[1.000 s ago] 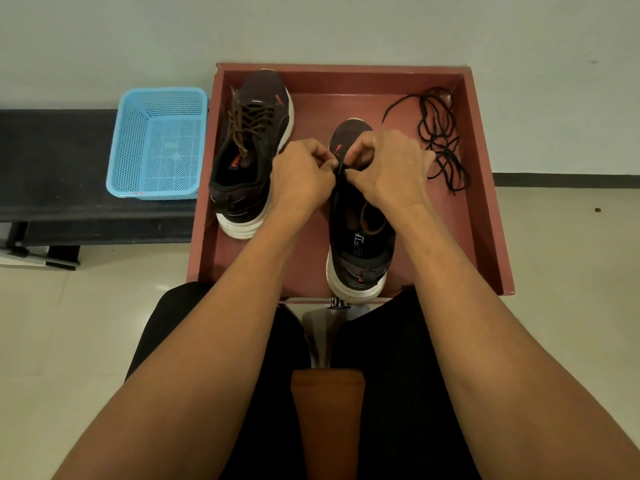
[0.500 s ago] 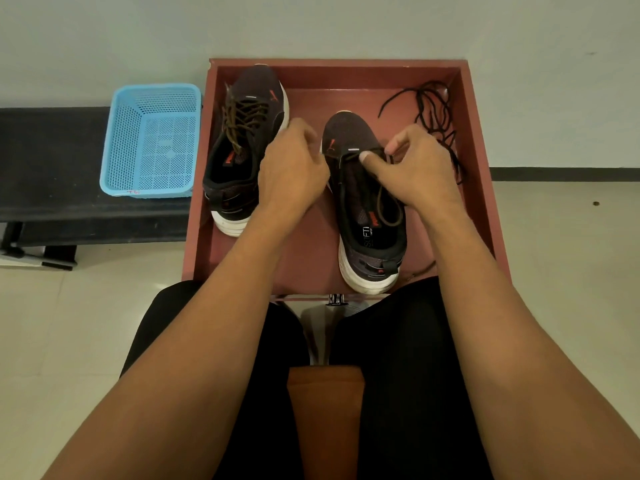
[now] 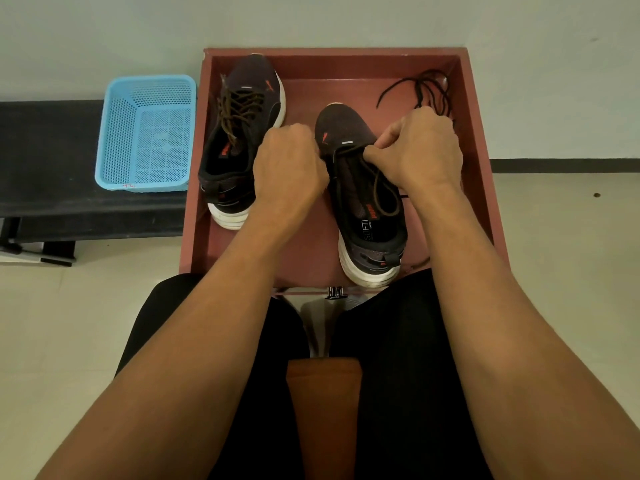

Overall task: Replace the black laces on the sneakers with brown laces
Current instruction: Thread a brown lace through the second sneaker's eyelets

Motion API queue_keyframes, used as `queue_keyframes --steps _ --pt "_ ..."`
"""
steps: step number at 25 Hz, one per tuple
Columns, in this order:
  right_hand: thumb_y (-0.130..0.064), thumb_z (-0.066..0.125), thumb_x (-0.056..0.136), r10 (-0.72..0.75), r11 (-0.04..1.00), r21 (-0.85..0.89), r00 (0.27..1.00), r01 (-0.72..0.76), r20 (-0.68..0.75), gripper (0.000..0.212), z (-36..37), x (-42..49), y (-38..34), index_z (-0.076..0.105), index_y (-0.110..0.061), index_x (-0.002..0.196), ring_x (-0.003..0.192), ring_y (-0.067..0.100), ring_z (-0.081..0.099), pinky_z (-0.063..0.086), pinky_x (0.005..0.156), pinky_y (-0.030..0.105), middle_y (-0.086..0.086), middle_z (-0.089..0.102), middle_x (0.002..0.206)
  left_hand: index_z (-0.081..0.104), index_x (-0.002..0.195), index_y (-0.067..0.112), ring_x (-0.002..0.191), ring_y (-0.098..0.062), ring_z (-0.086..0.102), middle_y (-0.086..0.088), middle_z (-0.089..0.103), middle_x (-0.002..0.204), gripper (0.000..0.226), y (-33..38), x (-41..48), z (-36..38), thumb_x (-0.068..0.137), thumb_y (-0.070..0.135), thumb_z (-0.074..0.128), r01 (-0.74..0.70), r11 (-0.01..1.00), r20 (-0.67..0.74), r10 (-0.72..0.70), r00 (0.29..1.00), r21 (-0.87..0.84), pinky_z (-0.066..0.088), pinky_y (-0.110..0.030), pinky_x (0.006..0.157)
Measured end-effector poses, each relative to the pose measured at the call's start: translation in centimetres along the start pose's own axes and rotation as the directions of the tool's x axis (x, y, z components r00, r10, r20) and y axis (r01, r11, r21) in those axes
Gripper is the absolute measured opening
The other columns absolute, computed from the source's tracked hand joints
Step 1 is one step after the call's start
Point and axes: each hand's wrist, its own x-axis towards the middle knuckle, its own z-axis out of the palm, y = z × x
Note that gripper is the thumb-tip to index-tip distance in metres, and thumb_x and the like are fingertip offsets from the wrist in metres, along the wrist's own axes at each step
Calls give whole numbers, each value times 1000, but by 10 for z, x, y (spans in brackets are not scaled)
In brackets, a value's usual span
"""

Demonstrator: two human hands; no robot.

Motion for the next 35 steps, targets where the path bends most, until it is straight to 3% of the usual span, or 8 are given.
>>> queue_keyframes --steps 6,11,14,20,24,28,31,35 --pt "-40 88 76 15 999 43 1000 -15 -5 18 -1 2 4 76 -28 73 72 21 74 66 71 42 -2 73 77 56 124 2 114 -44 59 -23 55 127 35 -3 -9 -6 94 15 68 48 965 306 -130 943 259 43 -42 80" --pt "-37 86 78 -4 998 64 1000 3 11 13 -1 2 5 77 -28 74 76 15 72 64 73 38 -5 74 80 71 112 12 104 -34 66 -10 69 112 21 -1 -1 -3 96 23 64 -129 992 102 127 987 8 51 -41 81" --pt "-38 85 80 -15 998 61 1000 14 12 13 -2 1 6 78 -27 77 73 13 71 63 70 35 -6 73 78 78 105 21 96 -25 72 -3 76 99 15 5 0 -3 95 23 68 -120 986 28 123 992 -112 59 -41 86" --pt "-33 85 80 14 998 67 999 -17 46 16 -1 1 2 75 -27 70 59 15 69 63 57 34 -4 69 70 72 105 9 93 -39 67 -17 66 105 20 0 0 -2 87 17 73 44 997 116 -50 992 58 61 -48 81" --pt "-32 83 80 -38 997 67 999 35 39 10 2 3 4 76 -26 76 69 12 68 53 56 25 -6 70 76 68 117 7 107 -45 63 -22 58 122 31 -5 -3 -4 90 20 74 80 987 255 -114 960 138 58 -52 90" --pt "-32 77 88 -95 971 225 995 85 33 5 -2 7 13 76 -28 85 75 2 65 53 67 21 -13 68 80 72 109 17 99 -39 68 -12 70 109 20 -7 -2 -2 91 23 68 -34 998 138 27 990 48 60 -49 85" --pt "-26 70 92 29 958 285 1000 -31 9 10 -7 15 30 75 -26 83 81 11 74 64 81 36 -8 75 84 75 107 25 99 -28 71 0 75 106 18 -2 -1 -3 92 28 68 -79 995 43 82 996 -64 60 -45 87" --pt "-13 68 96 90 963 224 964 -148 250 17 -17 9 33 75 -18 81 58 11 73 58 51 24 2 75 72 78 99 24 96 -26 71 0 76 100 10 -3 1 0 92 26 71 -95 992 26 97 995 -84 59 -39 85"
